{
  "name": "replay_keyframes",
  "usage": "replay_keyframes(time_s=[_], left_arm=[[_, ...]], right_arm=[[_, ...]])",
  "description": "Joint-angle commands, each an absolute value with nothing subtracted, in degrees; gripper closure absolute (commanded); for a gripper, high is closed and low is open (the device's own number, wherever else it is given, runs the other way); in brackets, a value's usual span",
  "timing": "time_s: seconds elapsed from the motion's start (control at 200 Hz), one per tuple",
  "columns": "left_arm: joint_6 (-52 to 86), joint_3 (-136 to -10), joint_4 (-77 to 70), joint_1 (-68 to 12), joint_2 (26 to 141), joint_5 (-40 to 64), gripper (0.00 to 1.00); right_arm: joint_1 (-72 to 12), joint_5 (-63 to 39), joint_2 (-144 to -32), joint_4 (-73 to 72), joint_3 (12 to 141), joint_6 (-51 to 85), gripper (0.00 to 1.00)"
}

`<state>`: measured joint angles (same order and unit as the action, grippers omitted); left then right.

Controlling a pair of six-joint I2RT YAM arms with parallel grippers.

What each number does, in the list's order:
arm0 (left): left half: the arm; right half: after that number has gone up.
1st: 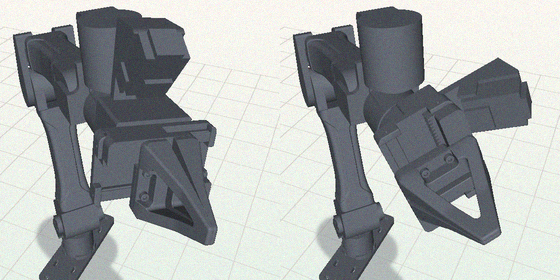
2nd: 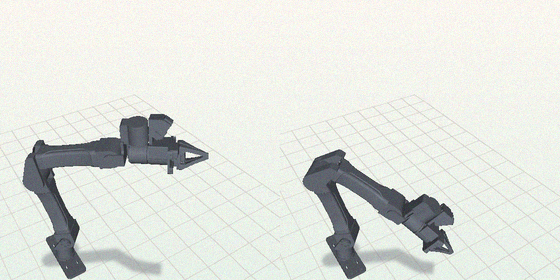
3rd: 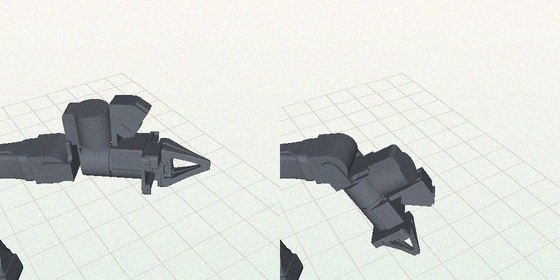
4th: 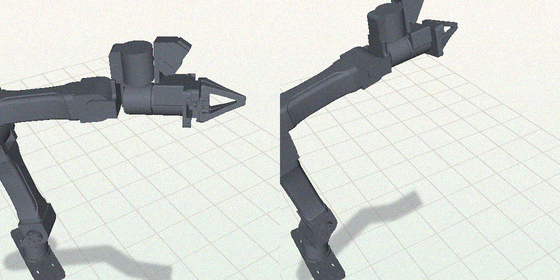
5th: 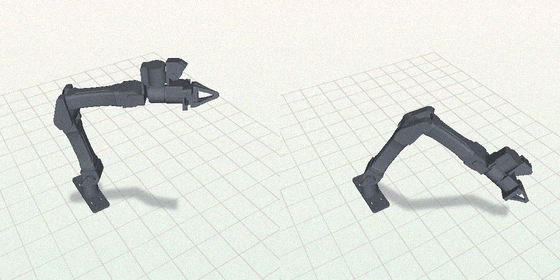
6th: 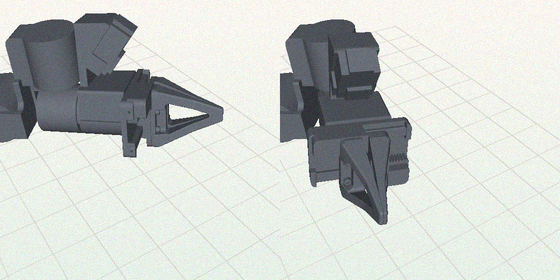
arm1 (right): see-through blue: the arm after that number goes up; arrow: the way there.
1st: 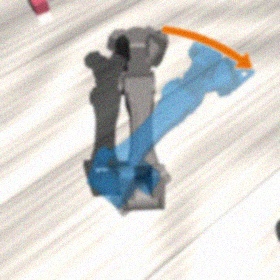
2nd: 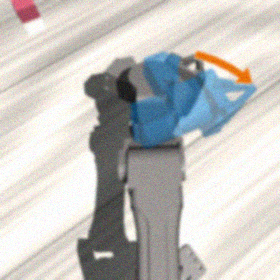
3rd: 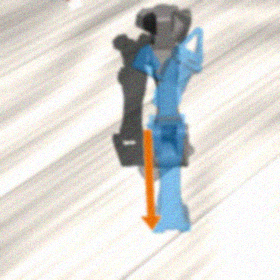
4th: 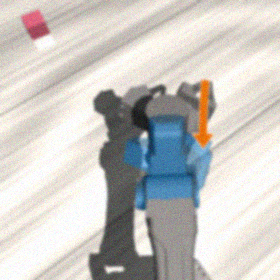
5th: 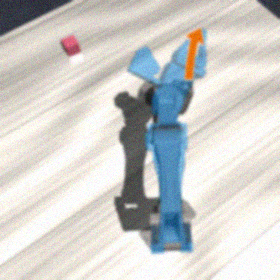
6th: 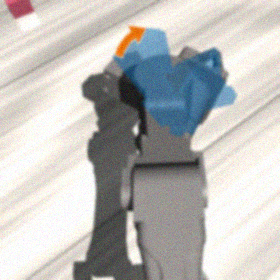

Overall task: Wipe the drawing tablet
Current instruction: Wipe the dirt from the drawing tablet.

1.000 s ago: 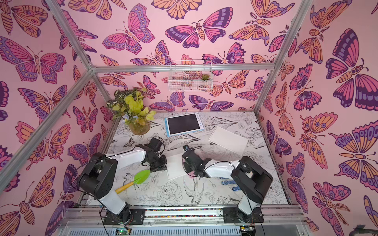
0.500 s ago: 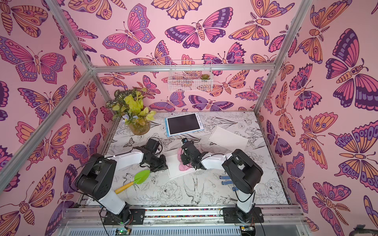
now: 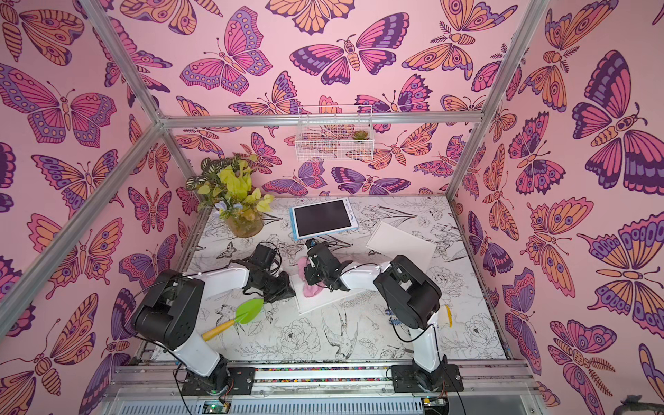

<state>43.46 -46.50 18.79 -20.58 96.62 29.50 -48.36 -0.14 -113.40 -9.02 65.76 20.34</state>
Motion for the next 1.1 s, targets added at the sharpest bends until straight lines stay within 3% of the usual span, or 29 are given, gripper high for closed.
replay_keyframes(time_s=[0.0, 0.175, 0.391, 0.521, 0.656, 0.806, 0.921, 0.996, 1.097], left_arm=[[43.4, -42.2, 24.7, -20.1, 102.3, 18.4, 0.95], [43.4, -42.6, 25.4, -19.8, 102.0, 18.1, 0.95], [43.8, -42.7, 25.8, -19.8, 101.8, 17.7, 0.95], [44.1, -43.4, 25.8, -19.8, 101.9, 17.6, 0.95], [44.0, -44.8, 26.2, -19.8, 102.5, 17.8, 0.95], [43.8, -45.5, 26.8, -19.8, 102.4, 17.8, 0.95], [43.6, -45.6, 26.8, -19.8, 102.5, 17.5, 0.95], [43.5, -45.8, 26.8, -19.9, 102.9, 17.5, 0.95], [43.7, -46.0, 26.8, -19.9, 102.9, 17.3, 0.95]], right_arm=[[-53.7, -4.4, -117.1, -8.1, 71.1, 20.5, 1.00], [-51.4, -0.5, -117.8, -4.4, 71.1, 23.3, 1.00], [-42.2, 5.0, -105.6, -3.7, 55.5, 20.0, 1.00], [-49.7, 0.7, -102.0, -5.6, 52.8, 16.9, 1.00], [-59.6, -1.1, -105.1, -6.1, 56.6, 18.6, 1.00], [-53.5, 3.6, -101.7, -6.0, 49.9, 24.4, 1.00], [-48.6, 4.2, -95.2, -4.8, 44.5, 21.3, 1.00], [-50.2, 1.0, -94.3, -4.5, 45.1, 19.2, 1.00], [-58.9, -1.2, -97.7, -5.0, 50.8, 18.7, 1.00]])
